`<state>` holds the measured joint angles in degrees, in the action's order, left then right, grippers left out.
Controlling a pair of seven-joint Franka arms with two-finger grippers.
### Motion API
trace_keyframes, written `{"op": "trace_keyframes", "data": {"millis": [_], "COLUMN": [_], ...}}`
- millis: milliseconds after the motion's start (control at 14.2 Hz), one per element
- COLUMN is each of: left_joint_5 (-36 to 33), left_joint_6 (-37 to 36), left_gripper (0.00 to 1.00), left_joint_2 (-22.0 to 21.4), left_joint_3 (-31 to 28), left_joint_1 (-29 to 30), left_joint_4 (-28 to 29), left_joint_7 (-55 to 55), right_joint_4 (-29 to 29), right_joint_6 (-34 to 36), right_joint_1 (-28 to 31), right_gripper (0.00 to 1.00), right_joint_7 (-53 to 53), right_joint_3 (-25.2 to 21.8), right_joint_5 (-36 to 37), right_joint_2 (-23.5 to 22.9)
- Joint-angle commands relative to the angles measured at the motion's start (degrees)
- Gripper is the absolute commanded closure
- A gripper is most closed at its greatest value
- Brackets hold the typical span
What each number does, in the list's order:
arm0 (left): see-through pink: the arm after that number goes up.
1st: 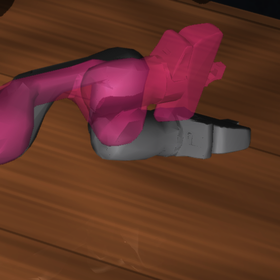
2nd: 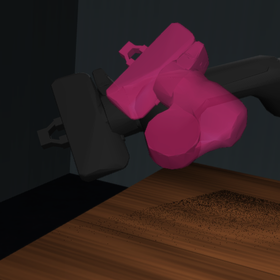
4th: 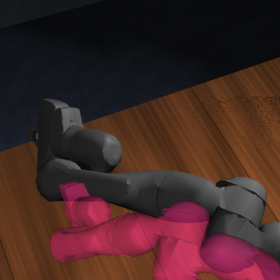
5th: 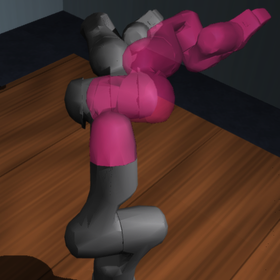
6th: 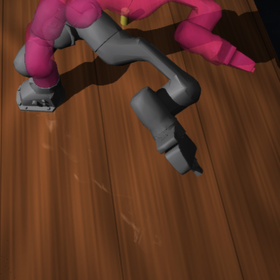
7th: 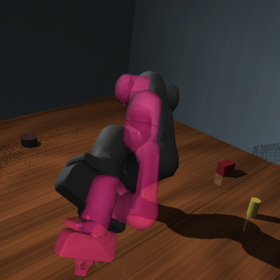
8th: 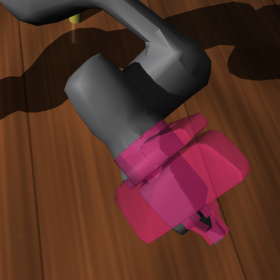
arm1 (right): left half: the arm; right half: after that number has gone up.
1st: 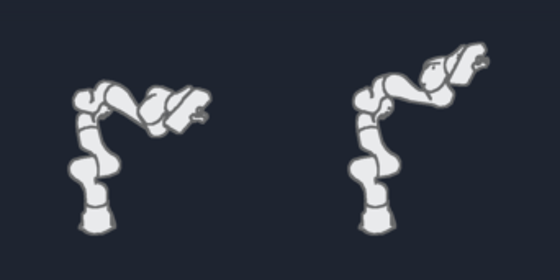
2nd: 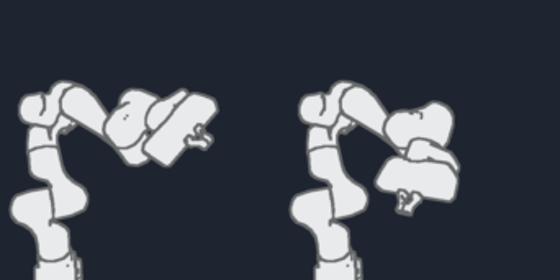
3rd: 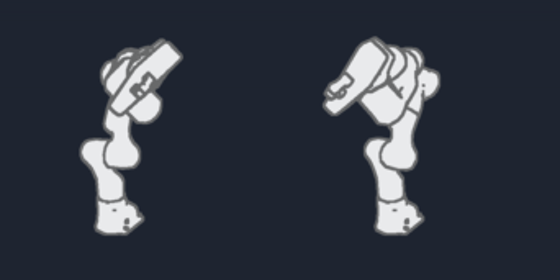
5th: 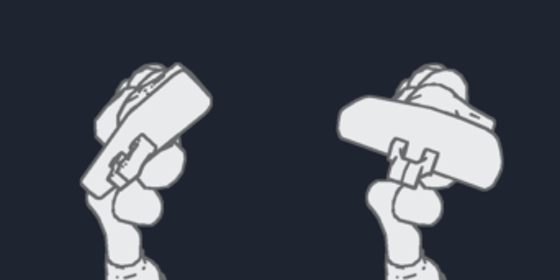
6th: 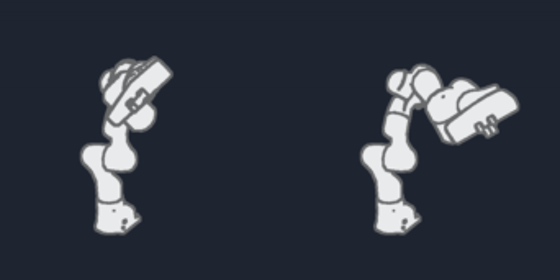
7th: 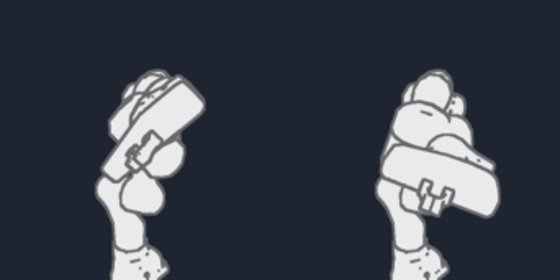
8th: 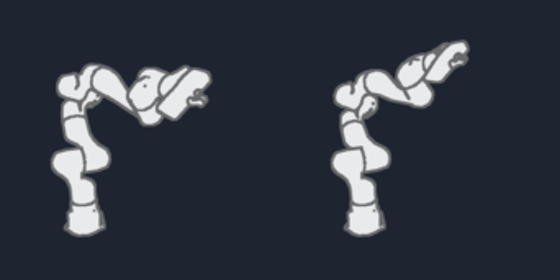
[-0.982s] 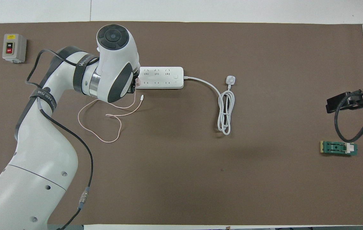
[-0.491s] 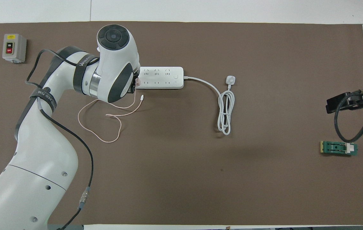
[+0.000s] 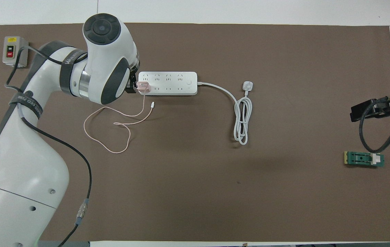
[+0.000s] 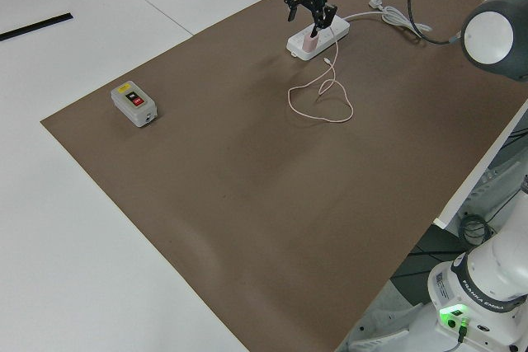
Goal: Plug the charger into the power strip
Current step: 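Open the left gripper and withdraw it from the power strip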
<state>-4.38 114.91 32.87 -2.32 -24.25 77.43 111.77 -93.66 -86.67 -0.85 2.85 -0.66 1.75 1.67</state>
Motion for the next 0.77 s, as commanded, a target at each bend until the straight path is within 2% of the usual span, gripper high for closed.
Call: {"op": "trace_keyframes", "data": {"millis": [0,281,491,702], "left_joint_5": [-1.1,-0.9,-0.9,-1.0], "left_joint_6": [-2.2,-6.7,-10.7,-13.7], "left_gripper": [0.0,0.0,0.0,0.0], "left_joint_2": [-3.9,-8.3,-10.7,-13.2], "left_joint_3": [0.0,0.0,-0.1,-0.1], "left_joint_1": [1.8,6.1,10.4,15.0], "left_joint_4": [0.9,1.2,1.6,2.3], "left_joint_7": [-5.5,-26.4,-49.0,-66.1], "right_joint_4": [-0.4,-0.4,-0.4,-0.4], "right_joint_6": [0.7,0.7,0.7,0.7], "right_joint_1": [0.7,0.7,0.7,0.7], "right_gripper": [0.0,0.0,0.0,0.0], "right_joint_7": [-0.7,-0.7,-0.7,-0.7], "right_joint_3": [0.6,0.6,0.6,0.6], "right_joint_5": [0.2,0.2,0.2,0.2], "right_joint_2": [0.6,0.6,0.6,0.6]}}
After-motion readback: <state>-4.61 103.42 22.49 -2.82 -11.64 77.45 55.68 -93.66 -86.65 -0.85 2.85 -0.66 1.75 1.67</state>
